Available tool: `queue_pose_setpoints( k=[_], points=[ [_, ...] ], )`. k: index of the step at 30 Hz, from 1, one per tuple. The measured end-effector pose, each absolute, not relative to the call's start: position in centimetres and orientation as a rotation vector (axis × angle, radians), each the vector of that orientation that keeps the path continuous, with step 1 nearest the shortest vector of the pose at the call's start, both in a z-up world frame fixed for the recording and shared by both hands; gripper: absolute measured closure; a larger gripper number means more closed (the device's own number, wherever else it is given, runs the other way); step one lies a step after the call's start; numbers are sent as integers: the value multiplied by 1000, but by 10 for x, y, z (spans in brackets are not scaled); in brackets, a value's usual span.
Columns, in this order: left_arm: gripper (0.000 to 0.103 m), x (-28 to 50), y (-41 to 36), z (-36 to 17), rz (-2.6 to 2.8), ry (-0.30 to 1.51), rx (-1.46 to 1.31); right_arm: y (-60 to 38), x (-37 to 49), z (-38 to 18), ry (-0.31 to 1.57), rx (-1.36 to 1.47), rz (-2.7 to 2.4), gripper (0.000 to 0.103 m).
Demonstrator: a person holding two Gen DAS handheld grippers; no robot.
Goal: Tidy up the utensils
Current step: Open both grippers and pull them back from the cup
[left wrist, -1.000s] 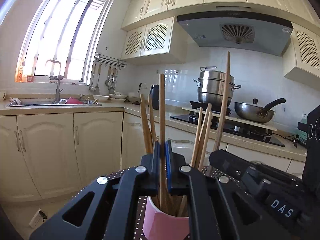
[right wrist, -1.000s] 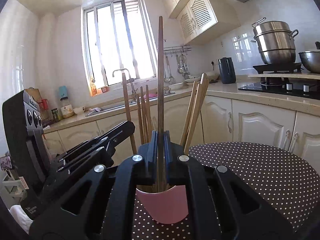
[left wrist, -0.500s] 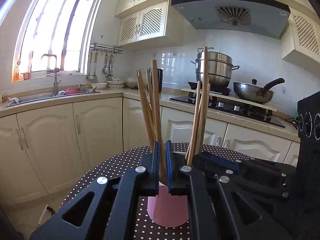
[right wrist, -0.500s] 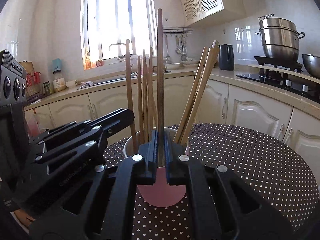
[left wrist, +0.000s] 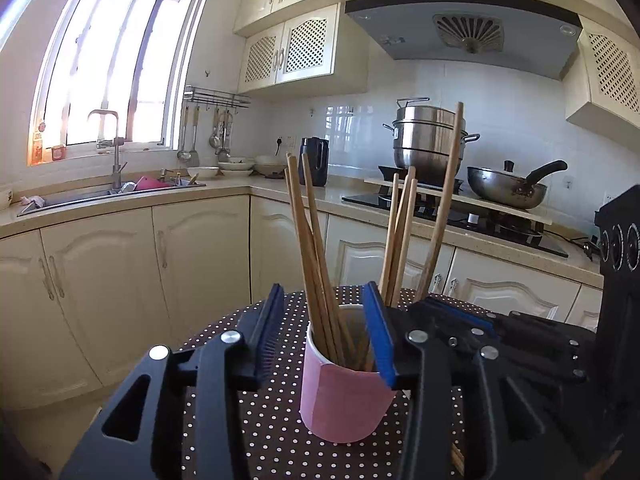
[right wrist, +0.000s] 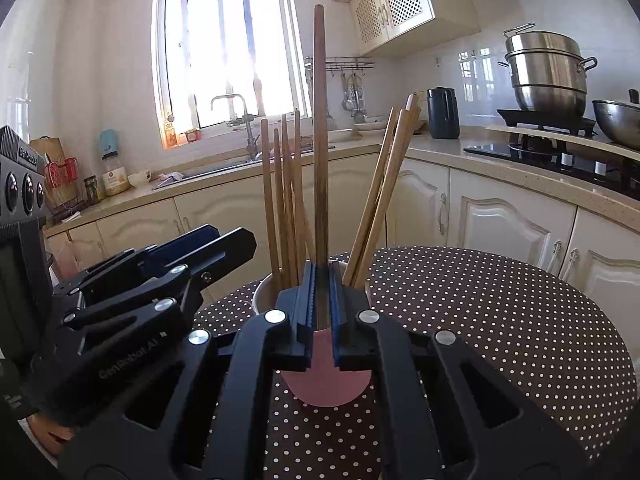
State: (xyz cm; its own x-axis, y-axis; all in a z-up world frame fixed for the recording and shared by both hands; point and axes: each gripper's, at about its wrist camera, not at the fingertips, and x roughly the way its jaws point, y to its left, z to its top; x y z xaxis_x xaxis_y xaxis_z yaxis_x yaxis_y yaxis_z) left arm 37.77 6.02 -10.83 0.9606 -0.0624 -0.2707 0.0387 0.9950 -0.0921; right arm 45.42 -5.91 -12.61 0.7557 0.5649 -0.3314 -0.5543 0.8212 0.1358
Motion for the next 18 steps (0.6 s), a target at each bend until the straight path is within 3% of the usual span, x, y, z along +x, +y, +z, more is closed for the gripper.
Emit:
queue_pose_setpoints(
  k=[4, 8, 10, 18],
  points=[
    [50, 369, 63, -101, -50, 272, -104, -67, 447, -119, 363, 39, 584, 82],
    [42, 355, 69, -94, -38, 261, -121, -77, 437, -113, 342, 45, 544, 49],
    [37, 346, 72, -91, -39, 260, -115, -80, 430, -111, 334, 39, 535, 48],
    [34, 310, 80, -85, -42, 250, -77, -77, 389, -102, 321, -3, 501, 39]
  ],
)
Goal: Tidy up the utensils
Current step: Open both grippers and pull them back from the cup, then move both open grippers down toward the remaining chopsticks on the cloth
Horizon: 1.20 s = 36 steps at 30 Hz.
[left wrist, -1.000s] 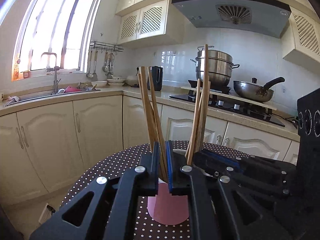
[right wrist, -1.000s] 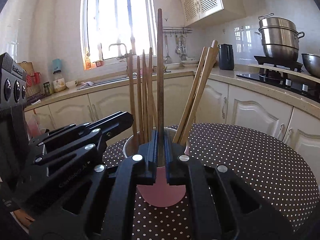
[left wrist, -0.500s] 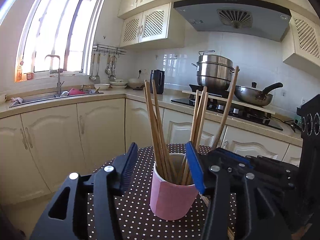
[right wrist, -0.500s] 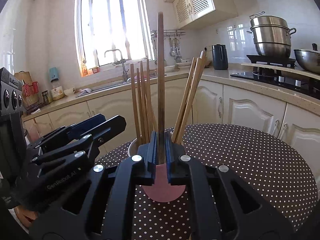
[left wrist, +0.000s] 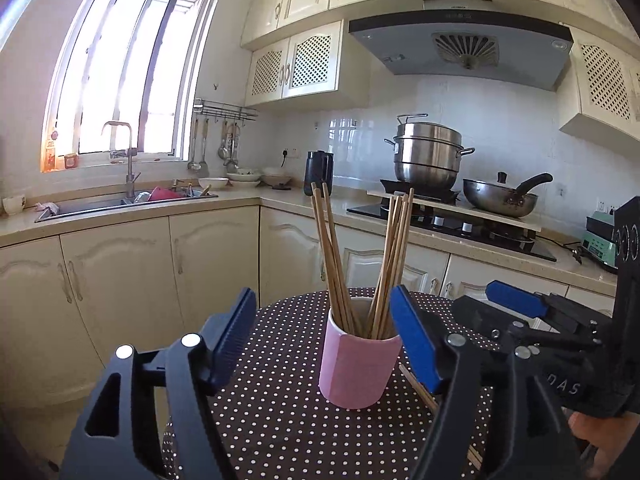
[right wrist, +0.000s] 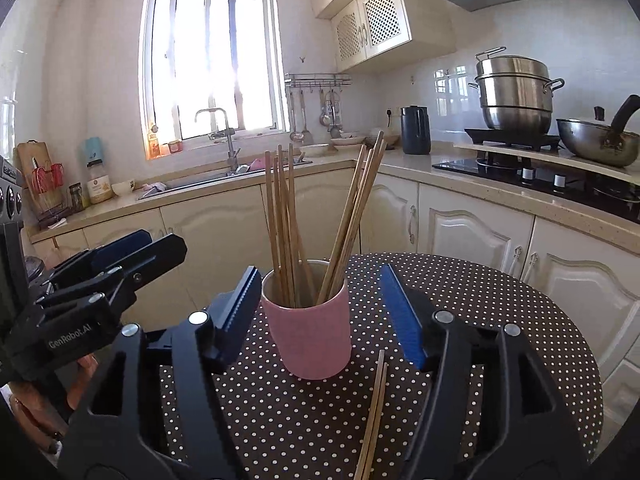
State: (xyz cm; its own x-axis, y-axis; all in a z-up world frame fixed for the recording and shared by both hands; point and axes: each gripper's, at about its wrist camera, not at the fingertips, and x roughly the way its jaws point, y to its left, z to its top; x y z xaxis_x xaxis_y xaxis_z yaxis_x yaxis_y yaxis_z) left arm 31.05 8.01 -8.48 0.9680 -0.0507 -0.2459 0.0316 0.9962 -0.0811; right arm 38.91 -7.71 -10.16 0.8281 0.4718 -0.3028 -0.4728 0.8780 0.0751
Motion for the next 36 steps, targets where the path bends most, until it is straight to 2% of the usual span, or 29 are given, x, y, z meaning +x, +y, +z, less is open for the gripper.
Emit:
queue_pose_setpoints(
  k=[17, 36],
  points=[
    [33, 266, 114, -95, -108, 311, -25, -28, 316, -94, 334, -53, 486, 37],
    [33, 264, 107, -105, -125, 380, 29, -35, 319, -106, 422, -17, 444, 36]
  ],
)
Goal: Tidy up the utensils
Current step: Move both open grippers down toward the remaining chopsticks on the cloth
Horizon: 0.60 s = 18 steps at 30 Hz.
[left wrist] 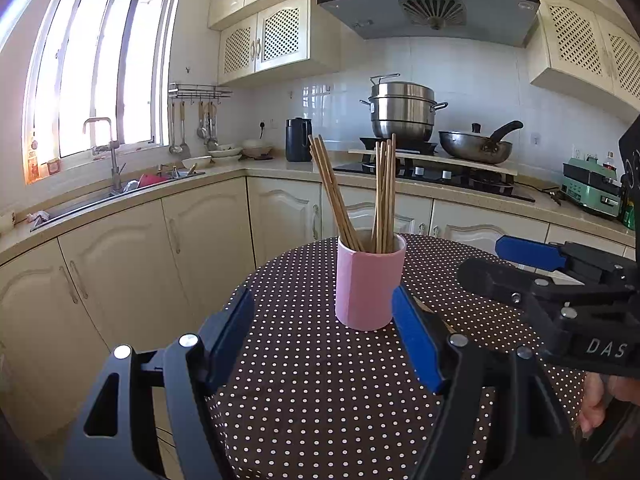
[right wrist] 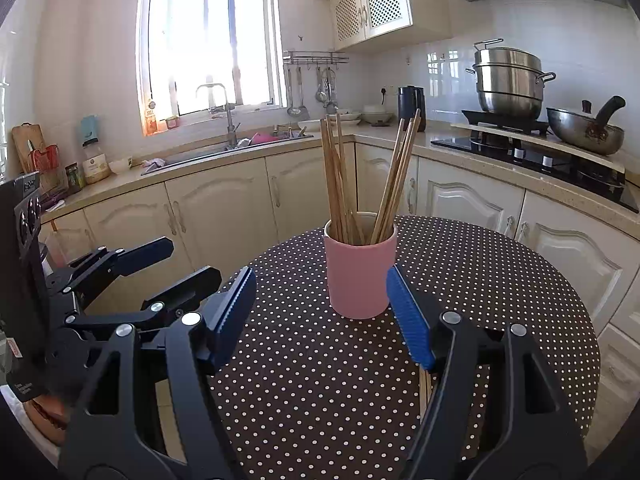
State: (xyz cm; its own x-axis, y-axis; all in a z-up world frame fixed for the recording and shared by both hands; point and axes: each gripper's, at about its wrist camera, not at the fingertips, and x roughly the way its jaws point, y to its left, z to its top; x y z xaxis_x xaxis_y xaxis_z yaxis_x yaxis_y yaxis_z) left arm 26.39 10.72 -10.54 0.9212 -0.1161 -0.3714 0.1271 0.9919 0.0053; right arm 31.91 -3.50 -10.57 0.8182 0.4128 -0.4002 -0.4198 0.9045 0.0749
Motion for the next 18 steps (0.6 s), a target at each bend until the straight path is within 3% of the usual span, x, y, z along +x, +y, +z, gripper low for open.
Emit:
queue_pose_setpoints(
  k=[18],
  points=[
    [33, 282, 84, -115, -117, 458, 36, -65, 337, -131, 539, 19, 439, 36]
  ],
)
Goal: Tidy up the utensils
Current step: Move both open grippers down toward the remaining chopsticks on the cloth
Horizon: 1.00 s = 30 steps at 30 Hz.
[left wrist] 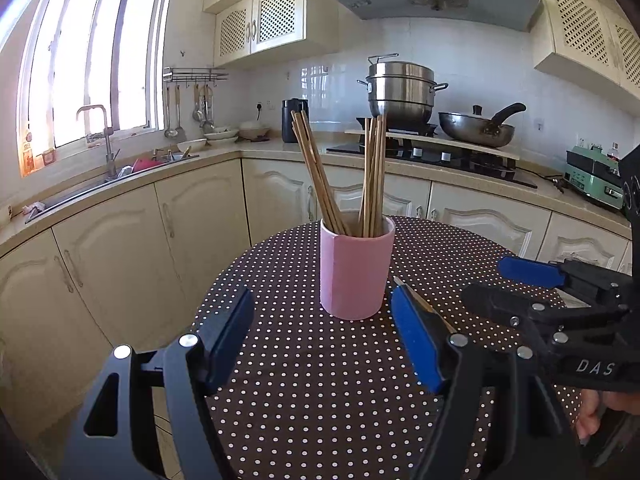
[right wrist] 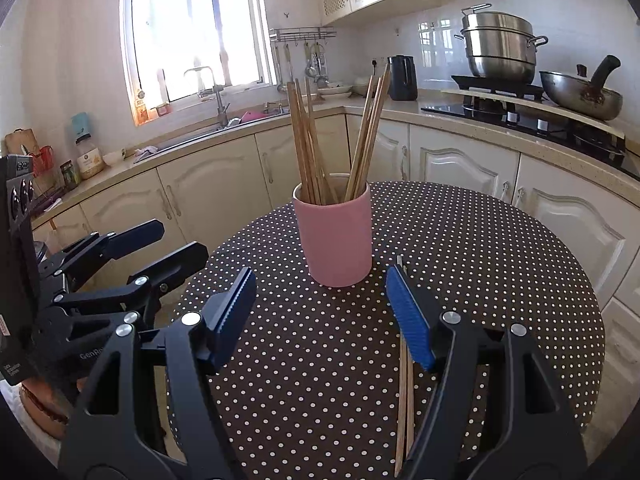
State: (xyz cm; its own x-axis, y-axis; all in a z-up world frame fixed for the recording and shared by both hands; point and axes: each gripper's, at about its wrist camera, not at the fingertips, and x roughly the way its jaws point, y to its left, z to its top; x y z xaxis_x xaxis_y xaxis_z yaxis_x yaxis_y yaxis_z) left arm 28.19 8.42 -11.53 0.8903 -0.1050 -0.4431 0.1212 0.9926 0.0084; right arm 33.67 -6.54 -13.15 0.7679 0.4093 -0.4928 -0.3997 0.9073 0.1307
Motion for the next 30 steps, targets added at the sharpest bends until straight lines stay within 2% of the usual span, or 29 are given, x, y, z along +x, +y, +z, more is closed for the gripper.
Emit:
queue_pose_setpoints(
  k=[30],
  points=[
    [33, 320, 32, -153, -80, 637, 71, -96, 368, -180, 759, 6, 445, 36]
  ],
)
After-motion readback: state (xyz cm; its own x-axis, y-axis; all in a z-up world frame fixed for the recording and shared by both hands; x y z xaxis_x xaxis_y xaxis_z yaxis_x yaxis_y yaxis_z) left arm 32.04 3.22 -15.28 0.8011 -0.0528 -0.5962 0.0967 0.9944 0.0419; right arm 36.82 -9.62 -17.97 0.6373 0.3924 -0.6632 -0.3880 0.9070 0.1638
